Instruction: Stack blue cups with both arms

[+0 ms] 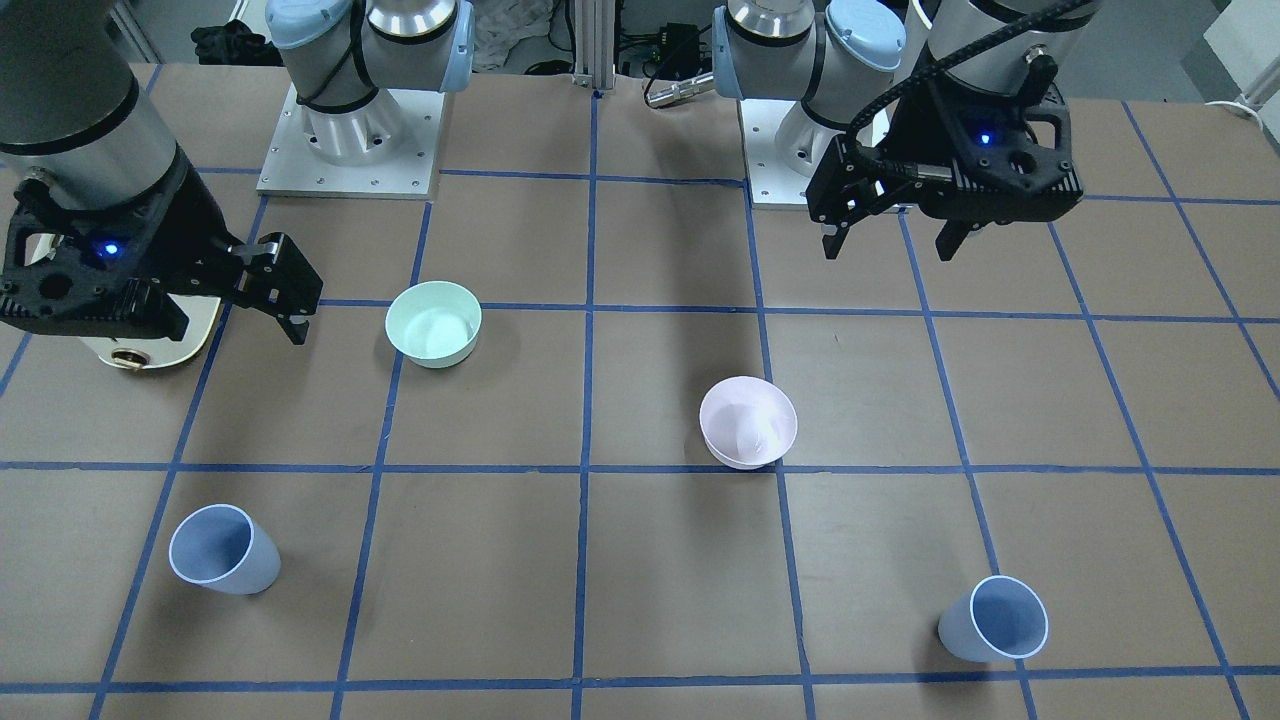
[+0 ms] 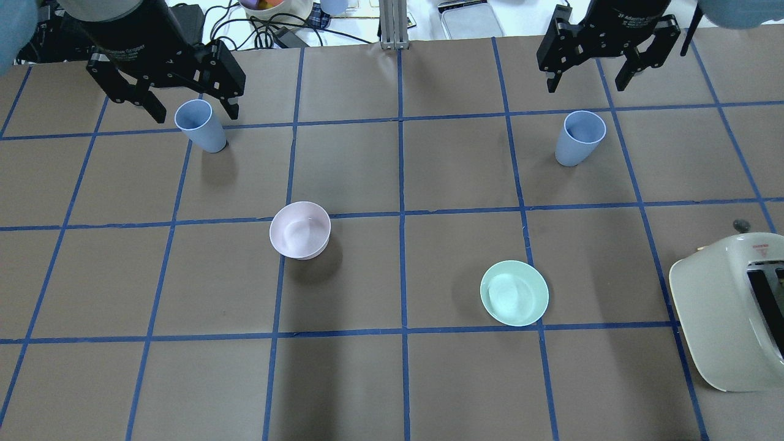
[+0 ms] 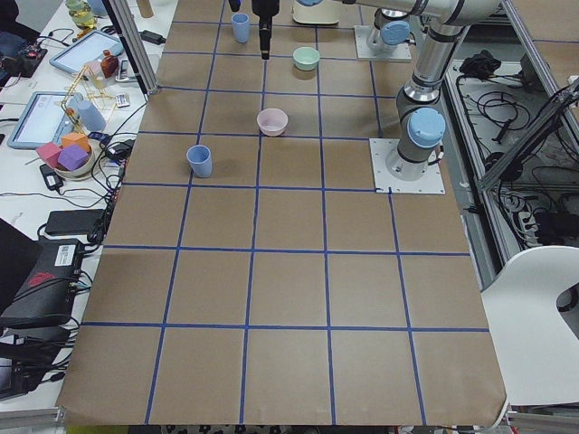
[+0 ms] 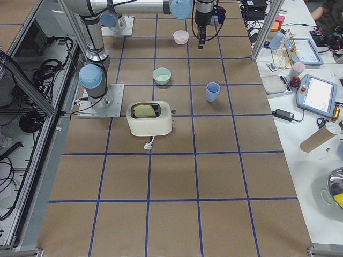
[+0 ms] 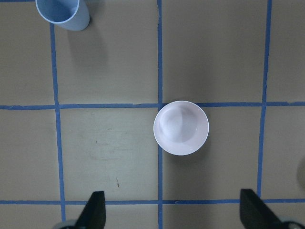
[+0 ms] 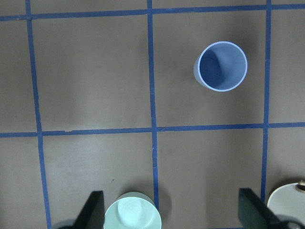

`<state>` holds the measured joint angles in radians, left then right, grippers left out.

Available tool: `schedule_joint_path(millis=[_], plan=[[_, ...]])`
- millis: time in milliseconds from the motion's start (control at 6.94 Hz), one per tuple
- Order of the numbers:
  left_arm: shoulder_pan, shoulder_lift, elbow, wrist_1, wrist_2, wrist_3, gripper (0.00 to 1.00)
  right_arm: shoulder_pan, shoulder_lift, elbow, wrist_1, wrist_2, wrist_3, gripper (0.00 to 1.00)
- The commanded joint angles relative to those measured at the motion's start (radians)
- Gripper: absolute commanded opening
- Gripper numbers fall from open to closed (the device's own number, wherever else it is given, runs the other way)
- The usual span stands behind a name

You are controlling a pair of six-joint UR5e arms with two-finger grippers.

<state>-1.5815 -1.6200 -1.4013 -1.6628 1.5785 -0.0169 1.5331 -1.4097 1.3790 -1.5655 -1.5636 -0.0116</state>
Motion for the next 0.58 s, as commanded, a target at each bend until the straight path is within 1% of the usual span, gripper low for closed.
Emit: schedule_joint_path(millis=[0, 432], plan=[[-0.002, -0.004, 0.002, 0.0, 0.0, 0.0, 1.0, 0.001, 0.0, 0.002, 0.001, 0.0, 0.001, 1.0], [-0.002, -0.003, -0.002, 0.0, 0.0, 0.0, 1.0, 0.001, 0.0, 0.002, 0.001, 0.0, 0.002, 1.0]])
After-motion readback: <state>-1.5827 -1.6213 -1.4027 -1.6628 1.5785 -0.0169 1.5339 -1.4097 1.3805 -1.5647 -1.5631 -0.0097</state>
